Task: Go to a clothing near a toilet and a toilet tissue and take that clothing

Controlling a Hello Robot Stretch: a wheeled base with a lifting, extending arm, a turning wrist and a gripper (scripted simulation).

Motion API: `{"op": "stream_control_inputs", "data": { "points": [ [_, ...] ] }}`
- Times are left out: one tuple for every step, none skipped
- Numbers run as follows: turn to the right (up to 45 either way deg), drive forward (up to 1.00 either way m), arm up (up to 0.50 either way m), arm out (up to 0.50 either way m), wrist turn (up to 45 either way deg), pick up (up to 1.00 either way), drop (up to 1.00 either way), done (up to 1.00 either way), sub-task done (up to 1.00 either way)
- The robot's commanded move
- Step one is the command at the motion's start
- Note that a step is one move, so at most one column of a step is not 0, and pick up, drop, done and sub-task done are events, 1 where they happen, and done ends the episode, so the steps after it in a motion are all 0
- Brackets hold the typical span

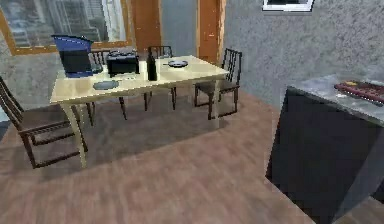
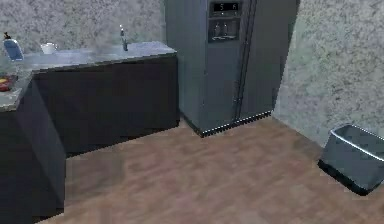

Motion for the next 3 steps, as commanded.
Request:
{"op": "stream_control_inputs", "data": {
  "points": [
    [0.0, 1.0, 0.0, 0.0, 0.0, 0.0, 0.0, 0.0, 0.0],
    [-3.0, 0.0, 0.0, 0.0, 0.0, 0.0, 0.0, 0.0, 0.0],
    [0.0, 0.3, 0.0, 0.0, 0.0, 0.0, 0.0, 0.0, 0.0]
  ]
}}
